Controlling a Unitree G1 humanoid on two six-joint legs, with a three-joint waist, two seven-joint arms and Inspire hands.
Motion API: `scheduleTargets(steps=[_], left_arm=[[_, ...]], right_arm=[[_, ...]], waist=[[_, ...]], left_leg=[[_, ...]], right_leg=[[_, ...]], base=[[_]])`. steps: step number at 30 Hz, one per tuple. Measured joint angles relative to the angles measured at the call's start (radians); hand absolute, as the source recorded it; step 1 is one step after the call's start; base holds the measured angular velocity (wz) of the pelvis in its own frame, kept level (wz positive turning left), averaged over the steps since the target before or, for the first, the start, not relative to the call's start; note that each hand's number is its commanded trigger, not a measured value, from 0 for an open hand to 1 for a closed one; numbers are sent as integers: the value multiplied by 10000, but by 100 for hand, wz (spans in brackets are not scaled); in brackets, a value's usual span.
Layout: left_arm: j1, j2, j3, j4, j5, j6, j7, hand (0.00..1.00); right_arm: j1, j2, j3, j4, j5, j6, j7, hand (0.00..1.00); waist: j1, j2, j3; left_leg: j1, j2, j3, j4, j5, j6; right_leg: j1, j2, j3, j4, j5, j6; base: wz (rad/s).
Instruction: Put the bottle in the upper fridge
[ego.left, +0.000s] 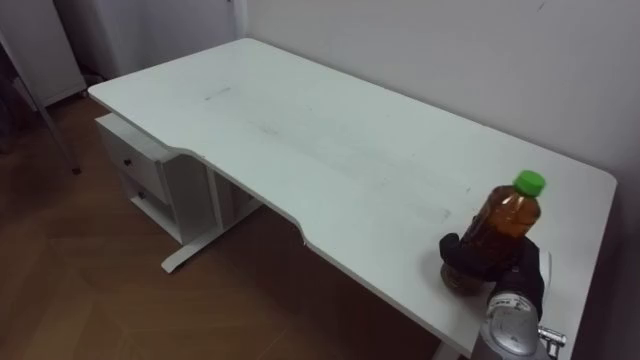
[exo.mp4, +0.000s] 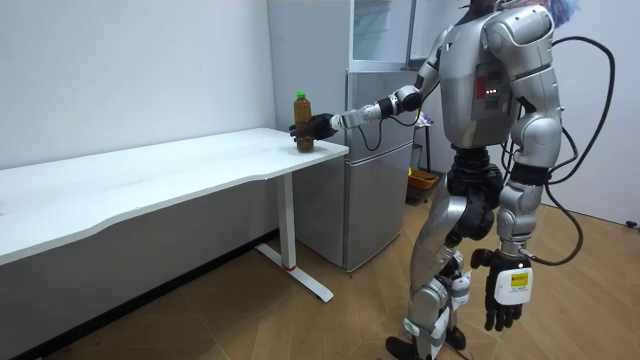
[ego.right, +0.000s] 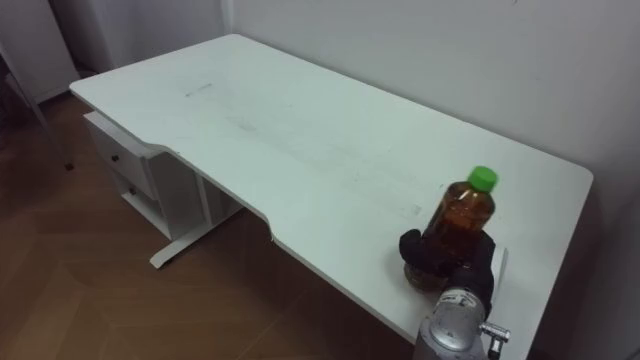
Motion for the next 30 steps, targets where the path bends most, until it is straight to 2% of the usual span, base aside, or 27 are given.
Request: scheduleTargets(steps=[4,11,13,19,22,24,27,30], left_arm=[[6,-6,-1,-6,3,-6,-4,0],[16,0,-5,-43,63,-222,-173,0],[25,38,-4,-97,63,-226,-288,0],[373,170,287,-467,133,-423,-332,0],[516,170,624,-443,258,-418,-350,0],[623,186,845,-324,328,-409,-410,0],[674,177,932,-340,393,-402,-418,0],[731,119,1110,-397,554,-372,-503,0]], right_arm=[[-148,-163,5,306,-16,-7,286,100],[-249,-448,-10,383,66,-13,855,100],[-249,-581,-7,386,192,-12,1136,100],[-243,-727,-13,296,881,77,1823,100],[-238,-768,-20,-126,1316,239,1905,100],[-178,-759,-7,-828,1341,403,2133,100],[-165,-771,-1,-1789,1323,418,2560,100],[75,-808,-2,-2572,1152,420,2973,100]], waist=[[80,18,9],[80,221,125],[70,288,125],[37,323,54],[2,335,-50],[-144,339,-51],[-272,327,-73],[-397,316,-113]], left_leg=[[-14,-16,-25,66,29,8],[-97,-79,-61,229,-14,17],[-111,-86,-63,242,-17,18],[-64,-43,56,219,27,52],[77,1,278,163,45,89],[496,0,352,-38,42,123],[973,55,592,-229,-25,168],[1453,74,683,-309,-128,200]], right_leg=[[-42,-45,-52,107,-2,2],[-91,-128,-56,290,-14,22],[-96,-122,-43,288,-14,22],[-115,-189,33,274,-33,12],[-44,-151,227,258,-47,30],[286,-155,358,172,-44,65],[638,-117,712,40,-41,93],[1115,-83,843,-123,-13,138]], base=[[3],[1],[0],[-4],[-15],[-11],[-21],[-13]])
